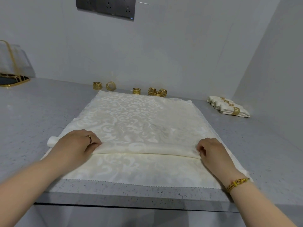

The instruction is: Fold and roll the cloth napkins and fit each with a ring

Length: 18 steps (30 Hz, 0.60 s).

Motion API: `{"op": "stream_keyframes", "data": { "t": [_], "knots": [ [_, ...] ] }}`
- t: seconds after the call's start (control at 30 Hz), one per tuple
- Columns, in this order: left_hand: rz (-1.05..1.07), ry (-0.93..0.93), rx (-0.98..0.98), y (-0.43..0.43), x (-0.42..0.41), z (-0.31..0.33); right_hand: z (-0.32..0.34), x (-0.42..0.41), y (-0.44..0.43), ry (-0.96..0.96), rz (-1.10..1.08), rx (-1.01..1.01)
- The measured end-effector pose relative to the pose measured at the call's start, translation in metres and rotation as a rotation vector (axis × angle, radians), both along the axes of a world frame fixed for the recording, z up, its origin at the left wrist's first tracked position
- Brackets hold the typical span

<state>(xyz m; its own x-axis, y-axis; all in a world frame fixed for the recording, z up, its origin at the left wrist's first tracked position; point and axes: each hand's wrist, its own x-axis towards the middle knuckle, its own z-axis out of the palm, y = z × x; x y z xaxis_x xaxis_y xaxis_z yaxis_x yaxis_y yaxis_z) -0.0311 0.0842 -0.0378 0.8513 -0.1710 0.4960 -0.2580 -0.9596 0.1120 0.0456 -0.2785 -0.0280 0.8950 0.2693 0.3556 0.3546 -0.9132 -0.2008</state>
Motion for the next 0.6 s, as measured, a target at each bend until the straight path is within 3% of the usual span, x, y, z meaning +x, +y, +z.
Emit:
{"op": "stream_keyframes", "data": {
  "t": [0.13,0.27,0.33,0.47,0.6],
  "knots": [
    [-0.068,0.112,-0.093,0.013,-0.012,-0.007,0.001,-0.016,-0.015,0.09,0.111,0.078],
    [-0.059,0.051,-0.028,0.015,-0.01,-0.008,0.003,-0.018,-0.025,0.189,0.091,0.238],
    [-0.017,0.007,0.018,0.009,-0.009,-0.002,0.0,-0.016,-0.021,0.128,0.035,0.154],
    [0.055,-0.02,0.048,0.005,-0.011,0.006,-0.001,-0.014,-0.019,-0.177,0.056,0.079],
    [-0.001,-0.096,0.094,0.014,-0.021,0.002,0.001,-0.029,-0.024,-0.196,0.141,0.017]
  ]
}}
